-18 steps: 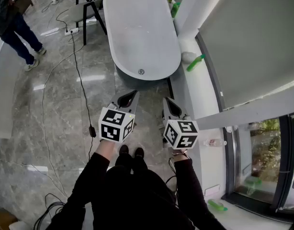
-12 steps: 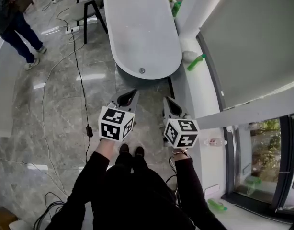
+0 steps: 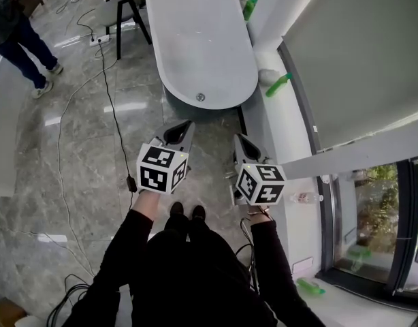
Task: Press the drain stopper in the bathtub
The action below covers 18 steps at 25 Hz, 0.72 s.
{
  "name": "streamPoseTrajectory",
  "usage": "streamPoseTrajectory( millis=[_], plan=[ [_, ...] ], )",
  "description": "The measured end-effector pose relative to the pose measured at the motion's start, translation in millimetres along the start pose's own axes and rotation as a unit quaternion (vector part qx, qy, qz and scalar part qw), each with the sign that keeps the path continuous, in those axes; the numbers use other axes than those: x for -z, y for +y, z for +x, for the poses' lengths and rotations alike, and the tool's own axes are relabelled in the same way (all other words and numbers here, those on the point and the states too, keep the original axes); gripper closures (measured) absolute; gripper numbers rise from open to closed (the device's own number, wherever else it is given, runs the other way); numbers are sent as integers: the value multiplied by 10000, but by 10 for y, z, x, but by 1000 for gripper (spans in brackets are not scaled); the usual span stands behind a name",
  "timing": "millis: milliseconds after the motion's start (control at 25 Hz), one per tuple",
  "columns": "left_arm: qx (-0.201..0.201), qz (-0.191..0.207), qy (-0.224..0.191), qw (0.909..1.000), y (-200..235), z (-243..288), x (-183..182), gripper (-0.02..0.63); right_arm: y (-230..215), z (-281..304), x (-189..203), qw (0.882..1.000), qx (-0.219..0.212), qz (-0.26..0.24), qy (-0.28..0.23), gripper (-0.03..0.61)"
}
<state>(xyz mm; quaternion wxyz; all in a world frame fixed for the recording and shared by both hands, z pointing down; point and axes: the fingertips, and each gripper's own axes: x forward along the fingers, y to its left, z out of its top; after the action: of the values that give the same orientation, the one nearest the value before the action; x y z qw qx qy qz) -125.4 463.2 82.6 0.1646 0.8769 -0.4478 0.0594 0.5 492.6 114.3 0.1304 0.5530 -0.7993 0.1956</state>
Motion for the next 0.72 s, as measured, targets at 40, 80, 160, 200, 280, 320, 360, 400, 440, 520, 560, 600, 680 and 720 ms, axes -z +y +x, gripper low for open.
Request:
streamPoseTrajectory(
  millis=[40,80,160,200,280,320,360,400,440,520,560,600,680,720],
  plan=[
    [21,24,1,10000,10,3,-12,609,-5,10,-7,10000,35,27,-6,577],
    [36,50,-3,10000,21,6,-26,609,-15,20,-17,9999,71,74,-17,577],
    [46,90,-20,9999,56,5,-58,609,-31,34,-54,9997,148,177,-51,577],
    [47,99,-28,9999,78,-4,-71,609,-27,33,-85,9996,190,211,-74,576],
    [44,119,-37,9999,124,-32,-89,609,-4,25,-149,9993,254,229,-117,577],
    [39,132,-40,9999,147,-43,-98,609,7,28,-169,9993,266,226,-129,576],
    [31,139,-43,9999,171,-50,-106,609,14,35,-182,9993,273,225,-133,577],
    [23,133,-46,9999,195,-52,-112,609,19,45,-190,9993,277,225,-130,576],
    [14,117,-49,9999,217,-50,-112,609,22,54,-195,9993,278,220,-122,576],
    [-11,77,-55,10000,255,-33,-105,609,20,78,-202,9994,267,188,-97,577],
    [-30,63,-62,10000,271,-17,-103,609,12,96,-205,9995,259,170,-85,577],
    [-49,53,-69,10000,287,6,-104,609,-3,118,-207,9995,255,159,-73,577],
    [-75,29,-73,9999,313,67,-105,609,-49,172,-207,9995,252,165,-44,577],
    [-79,22,-68,9999,325,102,-107,609,-73,205,-211,9995,249,179,-30,577]
  ],
)
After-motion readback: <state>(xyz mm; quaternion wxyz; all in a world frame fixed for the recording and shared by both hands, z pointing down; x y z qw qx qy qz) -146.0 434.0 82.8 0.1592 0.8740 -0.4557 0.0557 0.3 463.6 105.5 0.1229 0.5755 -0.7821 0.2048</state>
